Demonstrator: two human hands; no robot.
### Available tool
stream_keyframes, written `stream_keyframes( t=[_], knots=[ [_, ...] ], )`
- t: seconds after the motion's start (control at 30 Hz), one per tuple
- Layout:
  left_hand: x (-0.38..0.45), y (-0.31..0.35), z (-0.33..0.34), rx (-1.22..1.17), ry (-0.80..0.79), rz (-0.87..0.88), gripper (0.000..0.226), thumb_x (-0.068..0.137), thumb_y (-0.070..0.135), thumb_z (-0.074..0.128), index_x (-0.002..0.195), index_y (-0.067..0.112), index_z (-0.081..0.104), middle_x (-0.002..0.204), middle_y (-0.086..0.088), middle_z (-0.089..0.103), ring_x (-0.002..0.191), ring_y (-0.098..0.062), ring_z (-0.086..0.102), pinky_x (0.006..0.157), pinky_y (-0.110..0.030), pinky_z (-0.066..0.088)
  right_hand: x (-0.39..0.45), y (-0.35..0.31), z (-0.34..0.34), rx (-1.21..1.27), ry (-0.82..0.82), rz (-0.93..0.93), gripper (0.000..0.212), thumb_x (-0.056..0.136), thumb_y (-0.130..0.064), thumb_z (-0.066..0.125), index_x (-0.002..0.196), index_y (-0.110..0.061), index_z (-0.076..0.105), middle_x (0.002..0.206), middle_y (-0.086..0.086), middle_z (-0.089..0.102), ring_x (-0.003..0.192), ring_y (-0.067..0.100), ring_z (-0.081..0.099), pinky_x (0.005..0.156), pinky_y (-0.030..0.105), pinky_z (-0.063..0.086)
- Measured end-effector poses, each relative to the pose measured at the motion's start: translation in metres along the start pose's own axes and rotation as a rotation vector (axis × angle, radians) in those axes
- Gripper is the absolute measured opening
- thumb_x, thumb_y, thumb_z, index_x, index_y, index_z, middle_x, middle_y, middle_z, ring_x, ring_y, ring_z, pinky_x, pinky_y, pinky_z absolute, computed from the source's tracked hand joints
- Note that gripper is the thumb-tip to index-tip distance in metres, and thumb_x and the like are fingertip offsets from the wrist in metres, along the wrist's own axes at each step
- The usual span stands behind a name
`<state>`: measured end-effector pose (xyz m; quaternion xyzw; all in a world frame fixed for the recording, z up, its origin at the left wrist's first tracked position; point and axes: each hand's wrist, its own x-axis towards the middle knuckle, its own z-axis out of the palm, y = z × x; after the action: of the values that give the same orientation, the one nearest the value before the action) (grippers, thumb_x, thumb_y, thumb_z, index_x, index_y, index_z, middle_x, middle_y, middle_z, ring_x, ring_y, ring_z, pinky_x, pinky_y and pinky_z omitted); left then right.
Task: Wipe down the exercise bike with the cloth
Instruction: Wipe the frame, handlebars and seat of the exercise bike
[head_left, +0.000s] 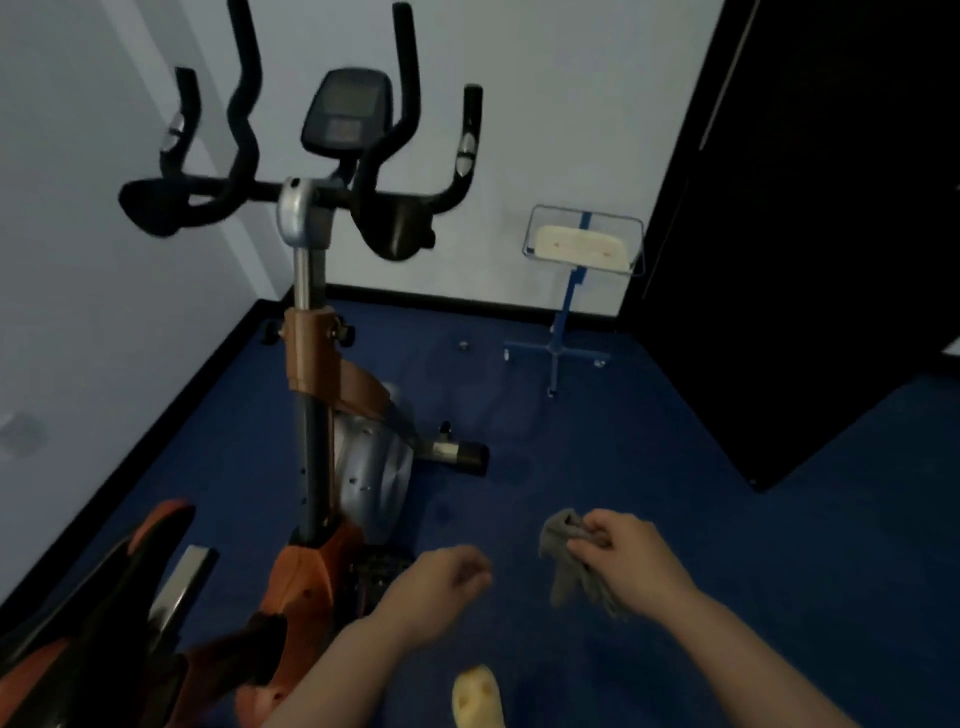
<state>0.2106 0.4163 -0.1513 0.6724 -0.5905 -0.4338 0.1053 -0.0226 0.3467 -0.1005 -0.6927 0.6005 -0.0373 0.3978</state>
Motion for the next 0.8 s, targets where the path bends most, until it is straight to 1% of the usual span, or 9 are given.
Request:
stream_keyframes(
  t=[0.07,0.13,0.23,0.33,0.43,0.53,0.57,0.63,0.8],
  knots=[
    [0.028,0.008,-0.039,-0.005,0.107,-0.012,0.016,0.099,0.033,0.054,0.11,0.029,0.064,0.106,0.012,0.065,0.096,-0.002,0.06,0.089,-0.027,0.051,0.038,-0.019,-0.019,0.022,0.025,-0.038,0.013,0.093,-0.035,0.062,0.083,-0.027,0.062,0.08,-0.008,0.067,0.076,0.008,0.063,0.073,0.035,0.053],
    [0.051,0.013,-0.07,-0.002,0.188,-0.039,0.02,0.1,0.031,0.052,0.115,0.026,0.064,0.111,0.012,0.065,0.102,-0.005,0.061,0.091,-0.03,0.051,0.07,-0.031,-0.035,0.073,0.045,-0.071,0.01,0.093,-0.034,0.062,0.087,-0.026,0.064,0.083,-0.009,0.069,0.079,0.008,0.064,0.075,0.034,0.054],
    [0.069,0.02,-0.087,-0.01,0.182,-0.072,0.021,0.1,0.03,0.051,0.117,0.026,0.063,0.112,0.012,0.065,0.104,-0.005,0.06,0.093,-0.03,0.05,0.101,-0.036,-0.048,0.108,0.015,-0.094,0.009,0.092,-0.033,0.064,0.09,-0.025,0.066,0.086,-0.009,0.07,0.082,0.005,0.065,0.079,0.034,0.055],
    [0.094,0.029,-0.096,-0.066,0.152,-0.1,0.02,0.1,0.031,0.052,0.115,0.026,0.064,0.111,0.011,0.067,0.102,-0.003,0.061,0.093,-0.031,0.051,0.14,-0.04,-0.061,0.067,-0.04,-0.103,0.009,0.092,-0.033,0.065,0.089,-0.025,0.067,0.085,-0.009,0.07,0.081,0.004,0.065,0.078,0.032,0.055],
    [0.122,0.038,-0.107,-0.111,0.222,-0.159,0.021,0.1,0.031,0.052,0.117,0.026,0.064,0.112,0.011,0.067,0.103,-0.003,0.061,0.094,-0.029,0.05,0.19,-0.054,-0.084,0.007,-0.091,-0.178,0.01,0.092,-0.033,0.064,0.087,-0.026,0.066,0.081,-0.008,0.069,0.077,0.005,0.064,0.072,0.028,0.053],
    [0.136,0.047,-0.12,-0.174,0.309,-0.204,0.014,0.099,0.033,0.053,0.108,0.037,0.063,0.106,0.018,0.067,0.098,0.003,0.061,0.092,-0.026,0.051,0.227,-0.075,-0.107,-0.003,-0.171,-0.267,0.01,0.091,-0.033,0.066,0.084,-0.027,0.066,0.079,-0.009,0.07,0.075,0.002,0.065,0.071,0.025,0.053],
    [0.142,0.051,-0.126,-0.18,0.347,-0.212,0.012,0.098,0.034,0.054,0.103,0.041,0.062,0.103,0.021,0.067,0.095,0.005,0.061,0.09,-0.025,0.051,0.238,-0.084,-0.116,0.002,-0.173,-0.295,0.009,0.091,-0.034,0.066,0.085,-0.027,0.066,0.079,-0.011,0.071,0.075,0.0,0.065,0.071,0.023,0.053],
    [0.157,0.06,-0.144,-0.183,0.444,-0.219,0.011,0.097,0.035,0.054,0.101,0.041,0.063,0.099,0.023,0.067,0.092,0.007,0.06,0.088,-0.025,0.051,0.262,-0.103,-0.134,0.053,-0.138,-0.348,0.008,0.09,-0.034,0.067,0.085,-0.028,0.067,0.079,-0.013,0.071,0.074,-0.003,0.065,0.07,0.022,0.054],
    [0.163,0.071,-0.161,-0.279,0.623,-0.198,0.014,0.095,0.031,0.058,0.095,0.043,0.065,0.093,0.029,0.067,0.087,0.013,0.06,0.082,-0.018,0.051,0.284,-0.153,-0.148,0.319,-0.063,-0.439,0.015,0.088,-0.034,0.07,0.086,-0.02,0.066,0.082,-0.004,0.072,0.077,0.009,0.068,0.074,0.037,0.058]
  ],
)
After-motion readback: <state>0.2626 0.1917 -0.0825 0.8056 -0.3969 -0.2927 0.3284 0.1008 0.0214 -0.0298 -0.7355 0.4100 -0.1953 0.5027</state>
